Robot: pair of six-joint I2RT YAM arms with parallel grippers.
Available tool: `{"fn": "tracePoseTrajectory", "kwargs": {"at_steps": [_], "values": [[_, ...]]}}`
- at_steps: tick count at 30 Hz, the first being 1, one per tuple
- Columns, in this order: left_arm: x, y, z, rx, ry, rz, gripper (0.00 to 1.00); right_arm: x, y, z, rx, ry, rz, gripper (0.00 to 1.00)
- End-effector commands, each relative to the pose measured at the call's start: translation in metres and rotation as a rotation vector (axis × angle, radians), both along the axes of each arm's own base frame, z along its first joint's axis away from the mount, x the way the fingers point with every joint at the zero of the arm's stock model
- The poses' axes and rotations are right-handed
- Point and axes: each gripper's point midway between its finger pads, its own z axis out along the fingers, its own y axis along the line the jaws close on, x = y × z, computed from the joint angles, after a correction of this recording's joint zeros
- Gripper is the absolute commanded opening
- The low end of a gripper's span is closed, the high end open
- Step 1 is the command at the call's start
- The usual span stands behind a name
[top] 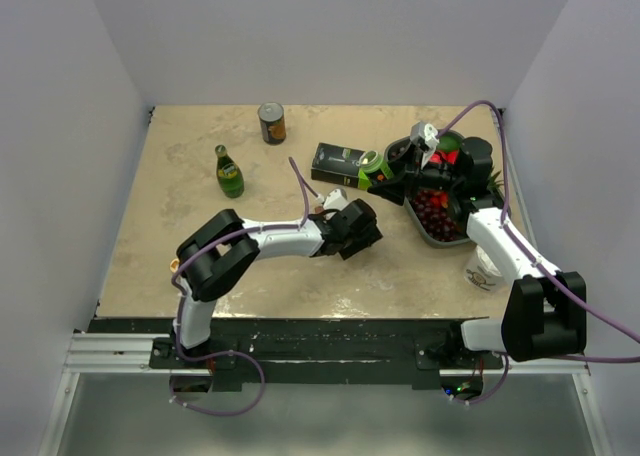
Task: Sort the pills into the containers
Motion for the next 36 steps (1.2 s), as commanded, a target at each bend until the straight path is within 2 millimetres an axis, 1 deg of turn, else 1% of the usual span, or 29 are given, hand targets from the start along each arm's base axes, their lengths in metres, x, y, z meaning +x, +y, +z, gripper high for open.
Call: {"fn": "tracePoseTrajectory", "kwargs": {"at_steps": [1, 4, 8, 10, 11, 12, 13, 14, 16, 17, 19, 20, 21, 22, 23, 24, 25, 26, 27, 28, 29, 30, 31, 32, 33, 34, 36], "values": [[0.014, 0.000, -0.001, 0.005, 0.004, 0.055, 0.71, -0.004, -0.001, 0.028, 0.018, -0.096, 0.005, 0.02], [0.017, 0.000, -0.006, 0.008, 0.012, 0.060, 0.65, -0.004, -0.001, 0.028, 0.018, -0.096, 0.005, 0.02], [0.017, 0.001, -0.007, 0.025, 0.010, 0.051, 0.48, -0.004, -0.001, 0.028, 0.018, -0.098, 0.007, 0.02], [0.016, 0.002, -0.007, 0.027, 0.008, 0.039, 0.42, -0.005, -0.001, 0.028, 0.018, -0.096, 0.007, 0.02], [0.014, 0.003, -0.007, 0.029, 0.005, 0.026, 0.36, -0.004, -0.002, 0.027, 0.018, -0.096, 0.005, 0.02], [0.014, 0.002, -0.004, 0.018, -0.006, 0.018, 0.33, -0.004, -0.002, 0.028, 0.018, -0.098, 0.005, 0.02], [0.013, 0.001, -0.002, 0.011, -0.012, 0.005, 0.26, -0.004, -0.001, 0.028, 0.018, -0.099, 0.007, 0.02], [0.011, 0.004, 0.000, 0.014, -0.024, -0.011, 0.23, -0.004, -0.002, 0.028, 0.018, -0.100, 0.005, 0.02], [0.010, 0.003, 0.007, -0.012, -0.057, -0.042, 0.19, -0.005, -0.002, 0.027, 0.018, -0.096, 0.007, 0.02], [0.004, 0.008, 0.009, -0.013, -0.066, -0.068, 0.15, -0.005, -0.001, 0.028, 0.018, -0.099, 0.008, 0.02], [0.004, 0.005, 0.020, -0.059, -0.113, -0.100, 0.11, -0.004, -0.002, 0.027, 0.018, -0.097, 0.005, 0.02], [-0.003, 0.012, 0.022, -0.058, -0.121, -0.135, 0.09, -0.004, -0.002, 0.027, 0.018, -0.096, 0.005, 0.02], [-0.002, 0.010, 0.030, -0.092, -0.154, -0.156, 0.08, -0.004, -0.002, 0.027, 0.018, -0.096, 0.004, 0.02], [-0.008, 0.010, 0.033, -0.113, -0.154, -0.196, 0.06, -0.004, -0.002, 0.026, 0.018, -0.095, 0.005, 0.02], [-0.018, 0.018, 0.030, -0.107, -0.165, -0.237, 0.06, -0.005, -0.001, 0.027, 0.018, -0.096, 0.007, 0.02], [-0.018, 0.019, 0.037, -0.140, -0.191, -0.258, 0.05, -0.005, -0.001, 0.026, 0.018, -0.095, 0.007, 0.02], [-0.027, 0.021, 0.036, -0.162, -0.175, -0.303, 0.05, -0.005, -0.001, 0.027, 0.018, -0.096, 0.007, 0.02], [-0.039, 0.033, 0.027, -0.152, -0.170, -0.350, 0.05, -0.005, -0.001, 0.026, 0.018, -0.095, 0.007, 0.02], [-0.040, 0.038, 0.027, -0.171, -0.173, -0.365, 0.05, -0.005, -0.002, 0.026, 0.018, -0.093, 0.005, 0.02], [-0.059, 0.051, 0.009, -0.172, -0.120, -0.409, 0.07, -0.004, -0.002, 0.025, 0.017, -0.092, 0.005, 0.02], [-0.065, 0.056, 0.011, -0.191, -0.130, -0.431, 0.09, -0.004, -0.002, 0.025, 0.018, -0.092, 0.005, 0.02], [-0.063, 0.063, 0.010, -0.213, -0.136, -0.424, 0.11, -0.005, -0.001, 0.025, 0.019, -0.093, 0.007, 0.02], [-0.078, 0.075, -0.002, -0.229, -0.091, -0.447, 0.17, -0.004, -0.002, 0.025, 0.019, -0.091, 0.004, 0.02], [-0.078, 0.077, 0.001, -0.259, -0.104, -0.446, 0.19, -0.004, -0.002, 0.024, 0.019, -0.089, 0.003, 0.02], [-0.077, 0.084, -0.001, -0.268, -0.097, -0.437, 0.20, -0.004, -0.002, 0.024, 0.018, -0.090, 0.003, 0.02], [-0.083, 0.090, -0.005, -0.275, -0.083, -0.442, 0.23, -0.003, -0.002, 0.024, 0.019, -0.086, 0.002, 0.02], [-0.082, 0.093, -0.006, -0.281, -0.081, -0.438, 0.27, -0.003, -0.002, 0.023, 0.019, -0.085, 0.002, 0.02]]}}
